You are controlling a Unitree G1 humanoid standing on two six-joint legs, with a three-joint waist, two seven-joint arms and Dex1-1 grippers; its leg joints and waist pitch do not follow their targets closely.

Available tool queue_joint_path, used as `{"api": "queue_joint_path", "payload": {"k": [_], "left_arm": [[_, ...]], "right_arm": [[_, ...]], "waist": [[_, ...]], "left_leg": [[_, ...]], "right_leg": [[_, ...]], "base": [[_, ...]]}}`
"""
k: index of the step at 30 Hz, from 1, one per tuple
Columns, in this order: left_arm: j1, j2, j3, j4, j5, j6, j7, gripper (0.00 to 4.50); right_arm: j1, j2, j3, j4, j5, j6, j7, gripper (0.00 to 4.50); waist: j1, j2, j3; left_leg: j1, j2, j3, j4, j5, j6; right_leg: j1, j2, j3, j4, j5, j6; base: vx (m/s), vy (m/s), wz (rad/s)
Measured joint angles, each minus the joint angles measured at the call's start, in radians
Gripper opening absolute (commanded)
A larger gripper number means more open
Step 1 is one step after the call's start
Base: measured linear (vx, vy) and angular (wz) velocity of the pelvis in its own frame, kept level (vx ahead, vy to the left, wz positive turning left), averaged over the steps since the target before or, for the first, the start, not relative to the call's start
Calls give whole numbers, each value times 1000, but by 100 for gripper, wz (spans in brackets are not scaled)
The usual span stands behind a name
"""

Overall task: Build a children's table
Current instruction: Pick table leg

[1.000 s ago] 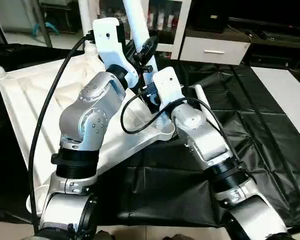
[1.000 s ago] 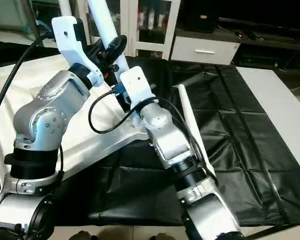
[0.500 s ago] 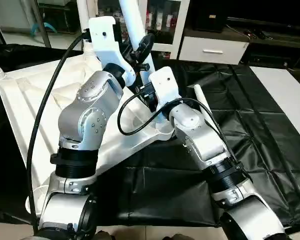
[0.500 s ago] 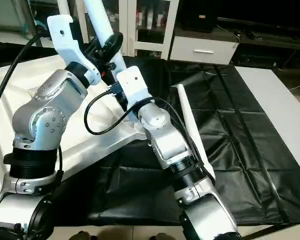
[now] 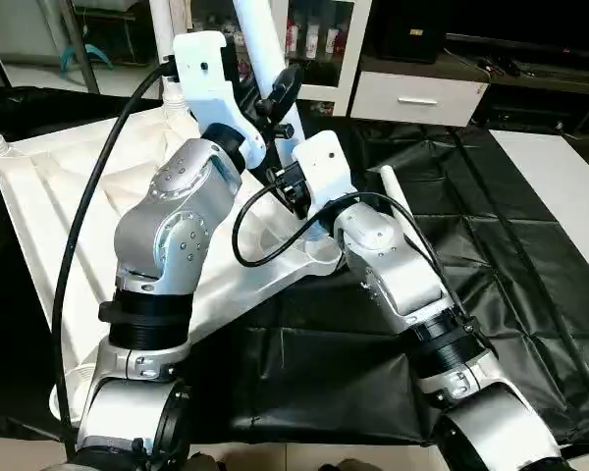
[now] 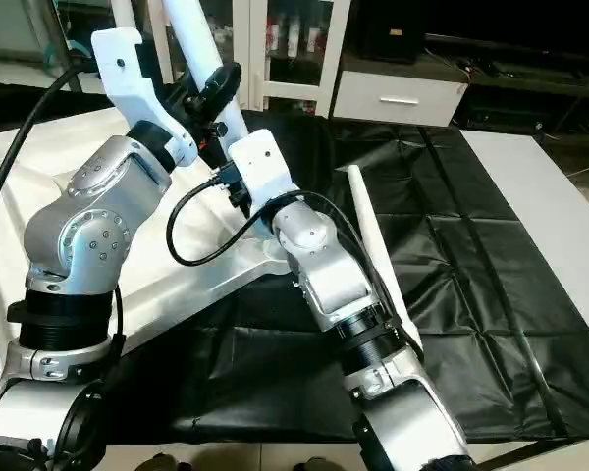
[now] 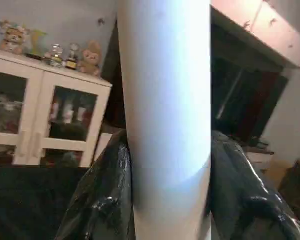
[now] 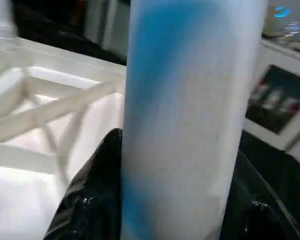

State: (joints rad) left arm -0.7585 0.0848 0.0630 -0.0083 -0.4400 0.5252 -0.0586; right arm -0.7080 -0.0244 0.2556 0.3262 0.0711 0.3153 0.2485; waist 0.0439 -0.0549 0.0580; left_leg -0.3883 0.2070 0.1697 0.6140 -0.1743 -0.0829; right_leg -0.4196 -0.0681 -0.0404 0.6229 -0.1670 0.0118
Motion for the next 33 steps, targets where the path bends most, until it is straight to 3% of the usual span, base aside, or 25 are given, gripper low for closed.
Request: {"api": "queue_joint_path", "payload": {"k": [2,6,11,18,24,29,30,33], "left_arm": [[0,1,17,0,-11,8,-4,250],[0,15,108,-21,-184,112,-83,291],[3,61,160,-42,-374,283,-190,300],[4,63,243,-33,-637,454,-249,300],[4,83,257,-35,-713,510,-291,300],[3,100,254,-35,-744,541,-302,300],[3,104,253,-35,-745,545,-303,272],[3,108,249,-35,-746,546,-308,245]], "right_arm": [[3,-11,-9,-11,23,2,51,183],[17,-69,-25,-113,177,89,267,183],[38,-162,-53,-191,296,173,458,182],[51,-311,-117,-258,528,398,727,182],[74,-341,-169,-284,625,492,783,182],[81,-361,-170,-310,670,549,806,182],[83,-367,-170,-315,671,554,806,182],[93,-370,-169,-322,670,562,806,182]], "waist": [[-1,0,0],[1,0,0],[16,0,0],[24,0,0],[28,1,0],[42,1,0],[44,1,0],[49,1,0]], "left_leg": [[0,0,0,0,0,0],[0,0,0,0,0,0],[1,0,2,0,0,0],[3,0,1,1,0,0],[3,0,1,1,0,0],[3,1,1,1,0,0],[3,0,1,1,0,0],[3,0,1,1,0,0]], "right_leg": [[0,0,0,0,0,0],[0,1,0,0,0,-1],[1,1,0,0,1,-2],[3,0,0,0,2,-4],[2,1,0,0,2,-4],[3,1,0,0,2,-3],[3,1,0,0,2,-3],[3,0,0,0,2,-3]], "base": [[0,0,0],[0,0,0],[0,0,0],[0,0,0],[0,0,0],[0,0,0],[0,0,0],[0,0,0]]}}
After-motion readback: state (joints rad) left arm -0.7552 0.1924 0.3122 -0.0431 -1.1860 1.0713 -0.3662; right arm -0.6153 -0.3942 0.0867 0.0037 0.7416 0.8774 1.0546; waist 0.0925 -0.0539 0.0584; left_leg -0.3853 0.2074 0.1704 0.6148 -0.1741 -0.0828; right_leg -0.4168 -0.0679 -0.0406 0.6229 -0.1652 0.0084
